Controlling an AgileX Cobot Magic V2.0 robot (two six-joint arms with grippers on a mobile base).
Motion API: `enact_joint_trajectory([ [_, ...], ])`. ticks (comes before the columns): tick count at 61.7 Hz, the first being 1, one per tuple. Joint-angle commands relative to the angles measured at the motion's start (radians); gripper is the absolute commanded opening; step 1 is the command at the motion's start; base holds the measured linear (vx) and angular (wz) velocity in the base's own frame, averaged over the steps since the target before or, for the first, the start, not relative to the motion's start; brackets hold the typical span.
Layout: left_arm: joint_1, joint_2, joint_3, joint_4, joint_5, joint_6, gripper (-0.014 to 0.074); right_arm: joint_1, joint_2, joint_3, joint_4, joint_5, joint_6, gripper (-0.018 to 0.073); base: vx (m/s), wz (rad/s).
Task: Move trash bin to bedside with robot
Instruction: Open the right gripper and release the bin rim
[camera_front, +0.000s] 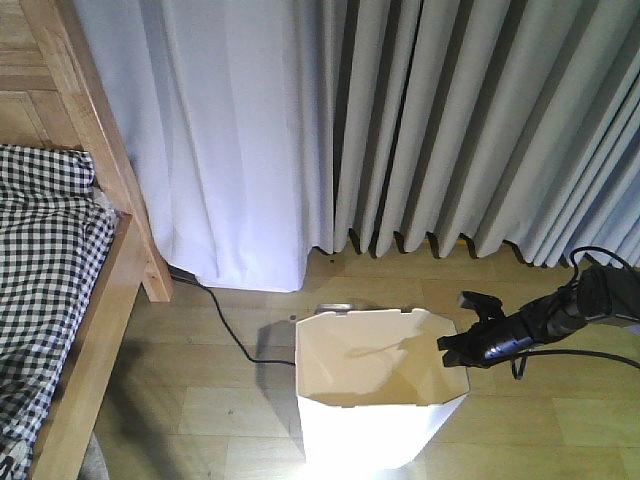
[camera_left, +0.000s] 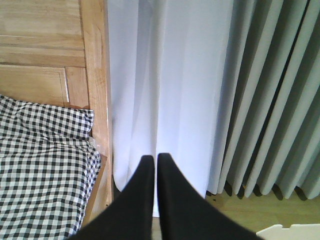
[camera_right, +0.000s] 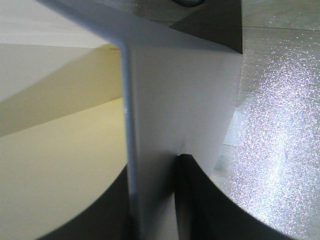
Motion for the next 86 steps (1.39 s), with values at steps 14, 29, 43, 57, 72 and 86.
enact_joint_trajectory([
  [14, 0.0, -0.014, 0.012, -0.004, -0.069, -0.006, -0.0006, 0.001, -0.066, -0.014, 0.031, 0.123, 0.03, 0.007, 0.0, 0.0],
  [29, 0.0, -0.014, 0.012, -0.004, -0.069, -0.006, -0.0006, 0.0, -0.066, -0.014, -0.015, 0.122, 0.029, 0.0094, 0.0, 0.0],
  [43, 0.0, -0.014, 0.012, -0.004, -0.069, -0.006, -0.0006, 0.0, -0.066, -0.014, -0.017, 0.122, 0.029, 0.0261, 0.0, 0.0],
  [57, 0.0, -0.014, 0.012, -0.004, -0.069, -0.006, -0.0006, 0.0, -0.066, -0.014, -0.017, 0.124, 0.029, 0.0511, 0.0, 0.0],
  [72, 0.0, -0.014, 0.012, -0.004, -0.069, -0.006, -0.0006, 0.0, -0.066, -0.014, -0.016, 0.123, 0.029, 0.0602, 0.0, 0.0],
  [86, 0.0, -0.014, 0.012, -0.004, -0.069, -0.006, -0.0006, -0.002, -0.066, -0.012, -0.013, 0.099, 0.03, 0.0568, 0.0, 0.0],
])
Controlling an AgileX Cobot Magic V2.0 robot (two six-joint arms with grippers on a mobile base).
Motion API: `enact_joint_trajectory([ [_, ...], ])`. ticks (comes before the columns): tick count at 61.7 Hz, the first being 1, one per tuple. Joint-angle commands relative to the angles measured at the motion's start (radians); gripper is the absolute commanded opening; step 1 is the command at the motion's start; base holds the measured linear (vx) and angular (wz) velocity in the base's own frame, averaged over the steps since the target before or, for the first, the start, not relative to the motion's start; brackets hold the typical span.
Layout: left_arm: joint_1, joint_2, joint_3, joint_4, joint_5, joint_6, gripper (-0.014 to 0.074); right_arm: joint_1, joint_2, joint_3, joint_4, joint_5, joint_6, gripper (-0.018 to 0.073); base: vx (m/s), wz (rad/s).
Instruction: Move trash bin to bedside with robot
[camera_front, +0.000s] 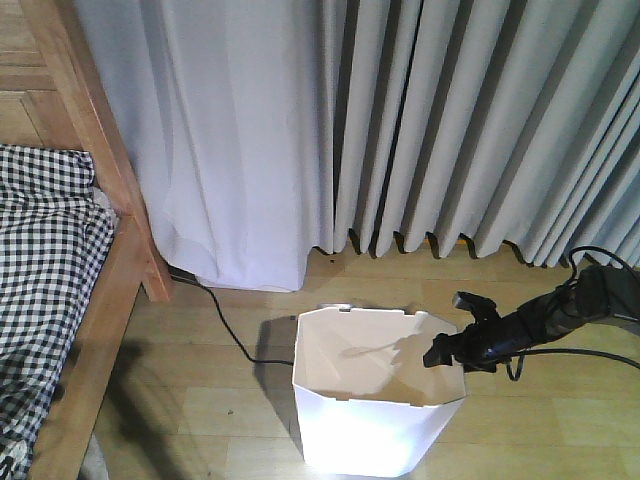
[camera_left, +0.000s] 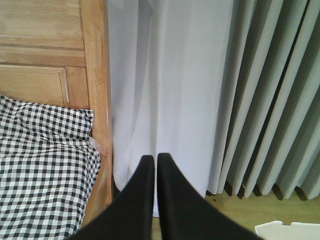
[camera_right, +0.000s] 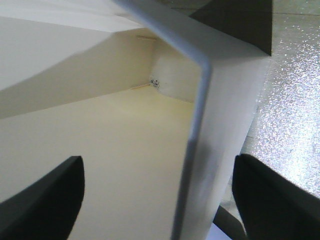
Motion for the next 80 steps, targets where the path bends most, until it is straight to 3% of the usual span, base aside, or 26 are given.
enact_joint_trajectory([
  [1, 0.0, -0.014, 0.012, -0.004, -0.069, -0.006, -0.0006, -0.003, -0.066, -0.008, 0.014, 0.033, -0.007, 0.0566, 0.0, 0.0],
  [11, 0.0, -0.014, 0.012, -0.004, -0.069, -0.006, -0.0006, -0.003, -0.087, -0.008, 0.005, 0.059, 0.01, 0.0541, 0.0, 0.0],
  [15, 0.0, -0.014, 0.012, -0.004, -0.069, -0.006, -0.0006, -0.004, -0.108, -0.004, -0.048, 0.05, 0.033, 0.0532, 0.0, 0.0],
  [19, 0.0, -0.014, 0.012, -0.004, -0.069, -0.006, -0.0006, -0.003, -0.139, 0.029, -0.074, -0.009, 0.099, 0.0524, 0.0, 0.0],
  [24, 0.0, -0.014, 0.012, -0.004, -0.069, -0.006, -0.0006, -0.001, -0.195, 0.116, -0.047, -0.132, 0.106, 0.0518, 0.0, 0.0],
  [30, 0.0, -0.014, 0.012, -0.004, -0.069, -0.006, -0.0006, 0.012, -0.283, 0.255, 0.054, -0.239, -0.046, 0.0511, 0.0, 0.0],
  [36, 0.0, -0.014, 0.012, -0.004, -0.069, -0.006, -0.0006, 0.017, -0.377, 0.381, 0.191, -0.259, -0.229, 0.051, 0.0, 0.0],
  [43, 0.0, -0.014, 0.012, -0.004, -0.069, -0.006, -0.0006, 0.018, -0.511, 0.525, 0.346, -0.285, -0.369, 0.051, 0.0, 0.0],
  [49, 0.0, -0.014, 0.012, -0.004, -0.069, -0.006, -0.0006, 0.024, -0.646, 0.631, 0.415, -0.285, -0.463, 0.051, 0.0, 0.0],
  [80, 0.0, -0.014, 0.012, -0.004, -0.069, -0.006, -0.0006, 0.029, -1.392, 1.033, 0.401, -0.427, -0.482, 0.051, 0.0, 0.0],
])
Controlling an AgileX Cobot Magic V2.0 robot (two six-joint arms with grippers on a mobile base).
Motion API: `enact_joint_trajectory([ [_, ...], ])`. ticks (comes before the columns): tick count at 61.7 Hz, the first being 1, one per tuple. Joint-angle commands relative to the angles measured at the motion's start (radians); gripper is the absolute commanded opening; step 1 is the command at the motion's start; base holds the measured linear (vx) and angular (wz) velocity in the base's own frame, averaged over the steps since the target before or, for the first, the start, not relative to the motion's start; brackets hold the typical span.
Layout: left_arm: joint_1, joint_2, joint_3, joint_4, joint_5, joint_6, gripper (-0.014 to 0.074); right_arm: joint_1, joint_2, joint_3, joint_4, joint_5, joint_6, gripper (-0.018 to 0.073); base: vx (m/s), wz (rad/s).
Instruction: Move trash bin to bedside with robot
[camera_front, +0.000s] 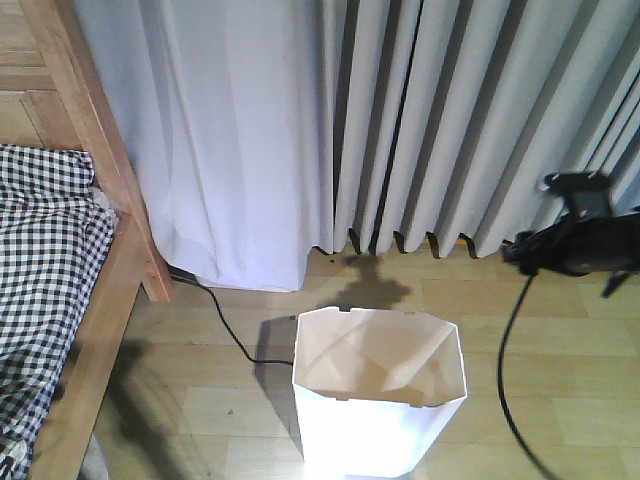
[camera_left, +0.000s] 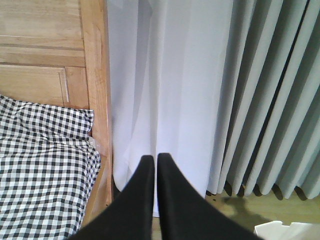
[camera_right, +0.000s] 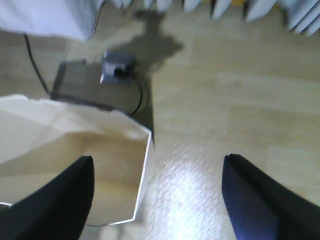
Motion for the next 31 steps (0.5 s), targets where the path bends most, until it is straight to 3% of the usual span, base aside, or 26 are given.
enact_joint_trajectory([
  [1, 0.0, -0.014, 0.012, -0.004, -0.069, -0.006, -0.0006, -0.001, -0.172, 0.049, -0.008, 0.007, -0.012, 0.051, 0.0, 0.0],
  [17, 0.0, -0.014, 0.012, -0.004, -0.069, -0.006, -0.0006, -0.001, -0.563, 0.236, -0.004, 0.001, -0.02, 0.051, 0.0, 0.0],
  [31, 0.0, -0.014, 0.012, -0.004, -0.069, -0.006, -0.0006, -0.001, -0.959, 0.316, 0.068, 0.001, 0.03, 0.051, 0.0, 0.0],
])
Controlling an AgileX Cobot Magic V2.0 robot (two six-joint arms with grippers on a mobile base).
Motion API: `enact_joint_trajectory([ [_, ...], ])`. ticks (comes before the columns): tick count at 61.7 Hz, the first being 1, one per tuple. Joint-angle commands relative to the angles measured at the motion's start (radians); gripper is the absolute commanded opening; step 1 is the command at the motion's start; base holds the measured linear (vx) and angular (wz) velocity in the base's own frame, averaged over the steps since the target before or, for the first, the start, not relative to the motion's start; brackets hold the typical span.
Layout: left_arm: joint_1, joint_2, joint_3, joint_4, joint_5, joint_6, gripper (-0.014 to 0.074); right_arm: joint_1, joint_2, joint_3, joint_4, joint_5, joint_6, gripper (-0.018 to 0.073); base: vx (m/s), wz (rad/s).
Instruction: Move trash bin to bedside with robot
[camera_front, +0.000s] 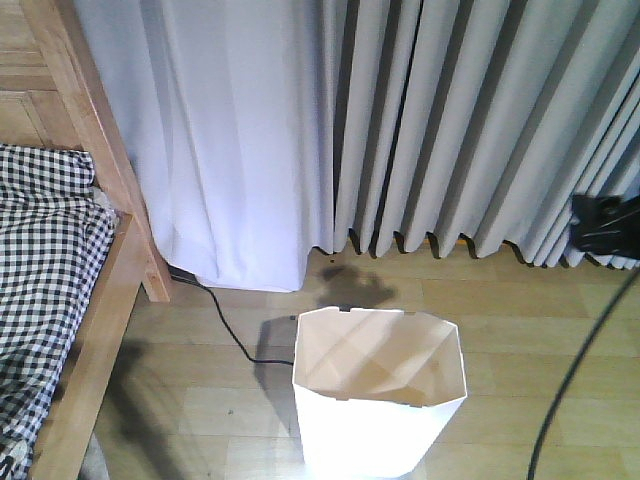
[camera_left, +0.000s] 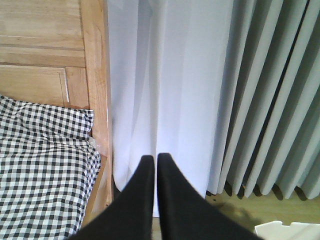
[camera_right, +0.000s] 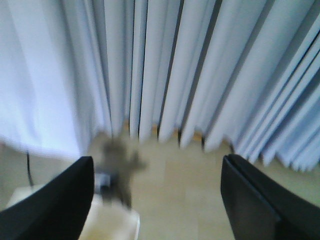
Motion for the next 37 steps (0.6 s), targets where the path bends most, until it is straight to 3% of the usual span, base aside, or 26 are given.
enact_joint_trajectory([
  [1, 0.0, -0.014, 0.012, -0.004, -0.069, -0.006, -0.0006, -0.001, -0.15, 0.001, 0.048, 0.0, 0.035, 0.051, 0.0, 0.0],
  [24, 0.0, -0.014, 0.012, -0.004, -0.069, -0.006, -0.0006, 0.0, -0.709, 0.232, 0.057, 0.0, 0.105, 0.051, 0.0, 0.0],
  [37, 0.0, -0.014, 0.012, -0.004, -0.069, -0.006, -0.0006, 0.055, -0.908, 0.329, 0.047, -0.018, 0.103, 0.0495, 0.0, 0.0],
])
